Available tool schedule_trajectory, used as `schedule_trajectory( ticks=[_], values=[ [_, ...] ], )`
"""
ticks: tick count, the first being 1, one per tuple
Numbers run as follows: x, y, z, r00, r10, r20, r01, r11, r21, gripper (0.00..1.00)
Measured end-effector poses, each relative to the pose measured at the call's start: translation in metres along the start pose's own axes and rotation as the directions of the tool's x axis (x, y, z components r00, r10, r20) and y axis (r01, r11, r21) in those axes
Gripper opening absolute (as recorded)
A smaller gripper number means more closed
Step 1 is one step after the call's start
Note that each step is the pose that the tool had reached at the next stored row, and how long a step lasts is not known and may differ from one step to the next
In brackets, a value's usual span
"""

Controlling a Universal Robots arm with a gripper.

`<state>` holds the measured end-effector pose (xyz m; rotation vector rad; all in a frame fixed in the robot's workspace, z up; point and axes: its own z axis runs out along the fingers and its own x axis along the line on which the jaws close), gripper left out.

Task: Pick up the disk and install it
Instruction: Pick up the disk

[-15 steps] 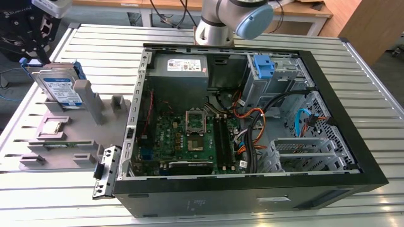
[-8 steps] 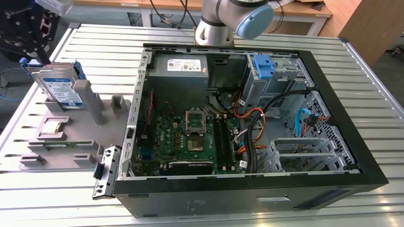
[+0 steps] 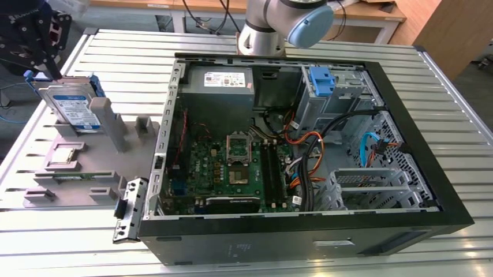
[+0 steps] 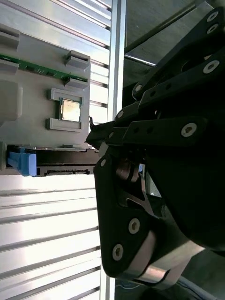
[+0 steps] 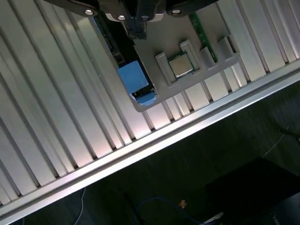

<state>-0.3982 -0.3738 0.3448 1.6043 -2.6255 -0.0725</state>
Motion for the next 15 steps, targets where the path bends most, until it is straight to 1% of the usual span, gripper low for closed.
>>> schedule_trajectory(
  ticks=[4, 8, 11, 15],
  values=[
    [0.0000, 0.0000, 0.0007, 0.9987, -0.052, -0.0019, 0.052, 0.9987, 0.0026, 0.11],
    [0.0000, -0.0001, 0.0012, 0.9951, -0.099, -0.0005, 0.099, 0.9950, 0.0068, 0.11],
    [0.0000, -0.0001, 0.0014, 0.9912, -0.132, 0.0033, 0.132, 0.9911, 0.0120, 0.11],
    [-0.0001, -0.0001, 0.0017, 0.9855, -0.169, 0.0115, 0.169, 0.9854, 0.0200, 0.11]
  ],
)
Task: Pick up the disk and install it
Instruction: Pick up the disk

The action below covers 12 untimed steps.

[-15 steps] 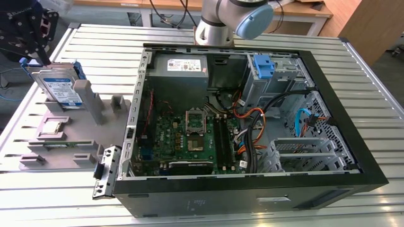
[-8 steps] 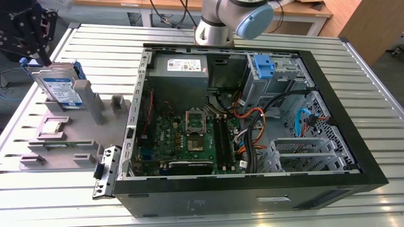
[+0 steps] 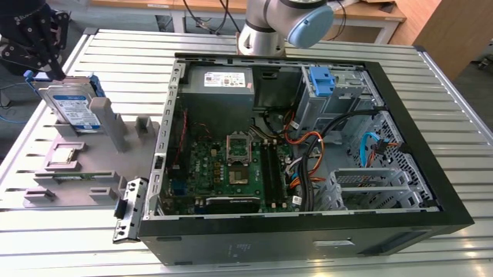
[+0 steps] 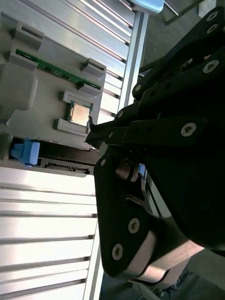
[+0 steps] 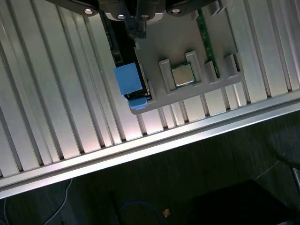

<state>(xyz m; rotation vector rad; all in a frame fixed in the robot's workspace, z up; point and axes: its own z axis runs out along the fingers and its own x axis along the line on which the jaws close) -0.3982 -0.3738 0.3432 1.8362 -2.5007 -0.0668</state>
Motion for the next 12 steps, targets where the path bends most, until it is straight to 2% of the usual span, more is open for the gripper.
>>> schedule_trajectory(
  ticks=[4, 8, 9, 12],
  values=[
    [0.0000, 0.0000, 0.0001, 0.9997, -0.020, 0.0118, 0.020, 0.9998, 0.0058, 0.11],
    [0.0001, 0.0000, 0.0001, 0.9988, -0.035, 0.0332, 0.034, 0.9994, 0.0082, 0.11],
    [0.0001, 0.0000, 0.0001, 0.9986, -0.037, 0.0363, 0.037, 0.9993, 0.0086, 0.11],
    [0.0001, 0.0000, 0.0005, 0.9983, -0.045, 0.0376, 0.045, 0.9989, 0.0100, 0.11]
  ],
)
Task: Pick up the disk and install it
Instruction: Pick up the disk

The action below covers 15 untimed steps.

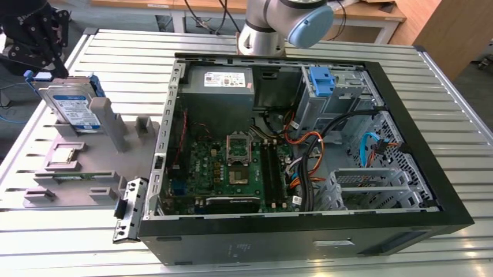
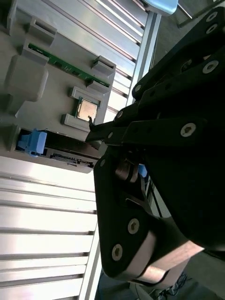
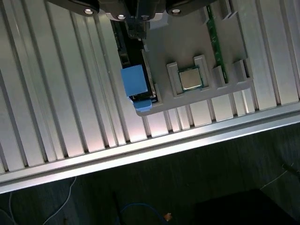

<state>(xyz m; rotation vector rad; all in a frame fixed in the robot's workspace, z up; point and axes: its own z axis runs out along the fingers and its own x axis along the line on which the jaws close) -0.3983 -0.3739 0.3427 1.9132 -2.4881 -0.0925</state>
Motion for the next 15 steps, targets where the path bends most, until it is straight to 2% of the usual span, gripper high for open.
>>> schedule_trajectory(
  ticks=[5, 10, 15],
  values=[
    [0.0001, 0.0001, 0.0013, 0.9994, -0.035, -0.0013, 0.035, 0.9994, -0.0008, 0.11],
    [0.0002, 0.0001, 0.0023, 0.9960, -0.089, -0.0034, 0.089, 0.9960, -0.0028, 0.11],
    [0.0002, 0.0001, 0.0024, 0.9958, -0.092, -0.0033, 0.092, 0.9958, -0.0024, 0.11]
  ],
)
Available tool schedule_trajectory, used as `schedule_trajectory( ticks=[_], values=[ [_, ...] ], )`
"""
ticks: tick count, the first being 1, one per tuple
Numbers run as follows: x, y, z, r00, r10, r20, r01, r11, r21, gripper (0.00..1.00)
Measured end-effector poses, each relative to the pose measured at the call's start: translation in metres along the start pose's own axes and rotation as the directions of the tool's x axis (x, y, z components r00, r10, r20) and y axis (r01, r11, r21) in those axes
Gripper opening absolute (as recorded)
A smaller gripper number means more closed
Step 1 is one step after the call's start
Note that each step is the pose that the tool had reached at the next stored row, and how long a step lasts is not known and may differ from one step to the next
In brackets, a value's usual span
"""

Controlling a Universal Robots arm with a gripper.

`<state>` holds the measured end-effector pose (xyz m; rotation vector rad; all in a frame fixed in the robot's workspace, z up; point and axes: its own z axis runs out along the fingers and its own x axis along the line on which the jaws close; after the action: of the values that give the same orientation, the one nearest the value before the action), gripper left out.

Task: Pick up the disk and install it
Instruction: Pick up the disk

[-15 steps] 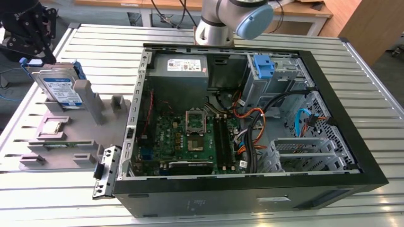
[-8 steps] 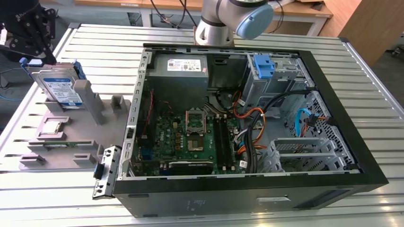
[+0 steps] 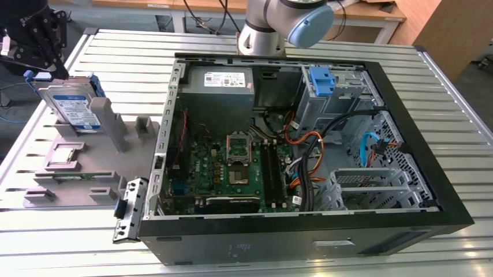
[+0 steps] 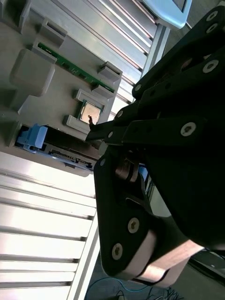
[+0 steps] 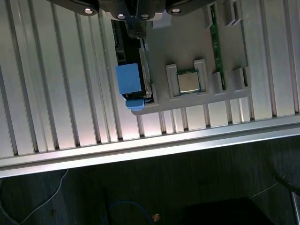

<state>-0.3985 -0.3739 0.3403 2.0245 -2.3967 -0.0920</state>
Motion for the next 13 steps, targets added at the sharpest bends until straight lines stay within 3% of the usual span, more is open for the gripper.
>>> schedule_trajectory(
  ticks=[9, 13],
  values=[
    [0.0001, 0.0002, 0.0001, 1.0000, 0.000, 0.0010, 0.000, 1.0000, -0.0002, 0.11],
    [0.0006, 0.0031, 0.0004, 1.0000, -0.004, 0.0084, 0.004, 1.0000, -0.0010, 0.11]
  ],
)
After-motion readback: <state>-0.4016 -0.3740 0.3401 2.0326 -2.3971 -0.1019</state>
